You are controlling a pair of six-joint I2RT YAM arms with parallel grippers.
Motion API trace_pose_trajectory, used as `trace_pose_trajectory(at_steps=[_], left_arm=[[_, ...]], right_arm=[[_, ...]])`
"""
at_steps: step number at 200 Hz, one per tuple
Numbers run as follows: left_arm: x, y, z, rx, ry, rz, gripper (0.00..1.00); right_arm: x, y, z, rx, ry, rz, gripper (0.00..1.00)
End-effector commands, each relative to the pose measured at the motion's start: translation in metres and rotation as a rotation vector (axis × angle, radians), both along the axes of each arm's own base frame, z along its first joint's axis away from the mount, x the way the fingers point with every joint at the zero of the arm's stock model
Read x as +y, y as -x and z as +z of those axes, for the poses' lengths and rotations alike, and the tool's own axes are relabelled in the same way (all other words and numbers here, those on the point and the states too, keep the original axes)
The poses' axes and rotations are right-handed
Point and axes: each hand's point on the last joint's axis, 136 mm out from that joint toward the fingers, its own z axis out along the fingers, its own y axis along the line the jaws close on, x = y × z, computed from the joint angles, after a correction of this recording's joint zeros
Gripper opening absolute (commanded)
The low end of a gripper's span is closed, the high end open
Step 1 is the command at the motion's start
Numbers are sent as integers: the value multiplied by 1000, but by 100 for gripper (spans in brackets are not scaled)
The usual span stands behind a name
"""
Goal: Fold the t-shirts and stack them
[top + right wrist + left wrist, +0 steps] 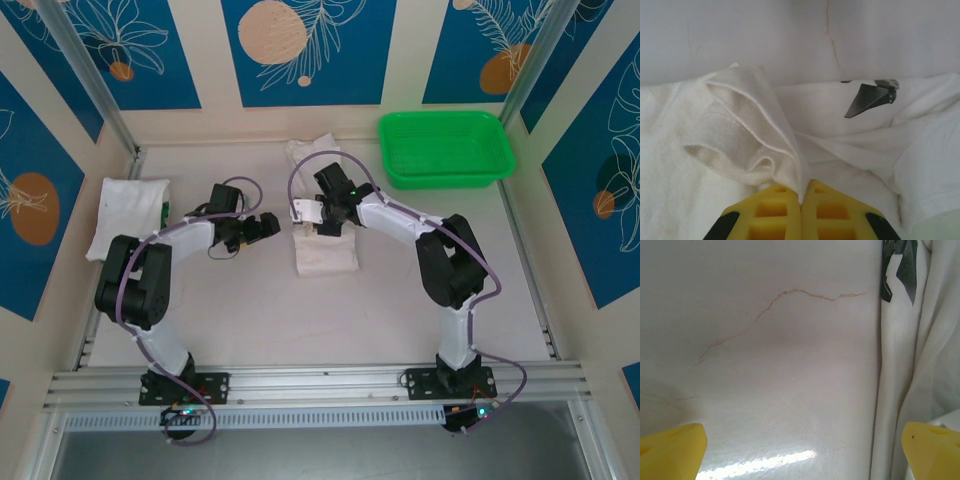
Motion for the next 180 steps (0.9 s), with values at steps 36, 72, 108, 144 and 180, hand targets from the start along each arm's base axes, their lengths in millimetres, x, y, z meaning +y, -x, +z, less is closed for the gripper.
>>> trace_pose_trajectory(at_steps=[36, 72, 108, 144, 180], left_arm=[[1, 0, -1, 8, -4, -6, 100], [1, 2, -3, 12, -6, -7, 100], [1, 2, -5, 15, -4, -7, 100], [0, 4, -5, 18, 2, -5, 100], [1, 6, -7, 23, 3, -4, 100]], right_arm=[[9, -26, 5, -28, -40, 22, 0], [10, -30, -6, -7, -37, 20, 0], [7, -35, -18, 10, -21, 6, 0], [4, -39, -27, 22, -16, -12, 0], [0, -40, -32, 30, -7, -29, 0]])
